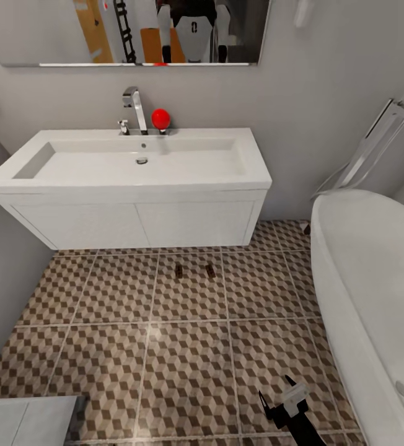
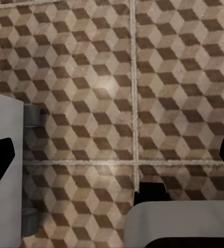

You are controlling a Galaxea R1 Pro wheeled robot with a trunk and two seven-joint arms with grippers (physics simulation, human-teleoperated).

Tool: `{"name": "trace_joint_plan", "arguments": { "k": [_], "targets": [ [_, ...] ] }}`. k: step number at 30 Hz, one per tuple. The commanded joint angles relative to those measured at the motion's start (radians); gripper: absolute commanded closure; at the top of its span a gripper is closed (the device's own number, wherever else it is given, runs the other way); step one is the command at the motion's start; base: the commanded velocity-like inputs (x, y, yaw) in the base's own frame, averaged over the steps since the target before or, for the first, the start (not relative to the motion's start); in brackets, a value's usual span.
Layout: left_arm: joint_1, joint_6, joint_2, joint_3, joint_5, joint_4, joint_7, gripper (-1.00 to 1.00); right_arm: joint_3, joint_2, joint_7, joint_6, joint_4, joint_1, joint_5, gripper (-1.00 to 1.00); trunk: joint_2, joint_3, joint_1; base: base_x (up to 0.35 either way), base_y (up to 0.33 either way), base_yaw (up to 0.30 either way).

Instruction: Take the four mousetraps from the cabinet in the bathroom and place them on the bathroom floor. Make sure all four end up on the same floor surface, and ensure that at least two of them are either under or directly next to the same bathroom sink.

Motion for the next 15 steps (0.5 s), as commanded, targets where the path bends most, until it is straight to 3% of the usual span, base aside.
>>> {"name": "trace_joint_plan", "arguments": {
  "k": [1, 15],
  "targets": [
    [-0.001, -0.005, -0.001, -0.009, 0.003, 0.003, 0.005, -1.0, 0.001, 0.0, -0.008, -0.001, 0.0, 0.0, 0.01, -1.0, 0.007, 0.003, -0.004, 0.0, 0.0, 0.0],
    [-0.001, -0.004, -0.002, -0.009, 0.003, 0.003, 0.005, -1.0, 0.001, 0.0, -0.007, -0.001, 0.001, 0.0, 0.01, -1.0, 0.105, 0.047, -0.058, 0.0, 0.0, 0.0]
  ]
}}
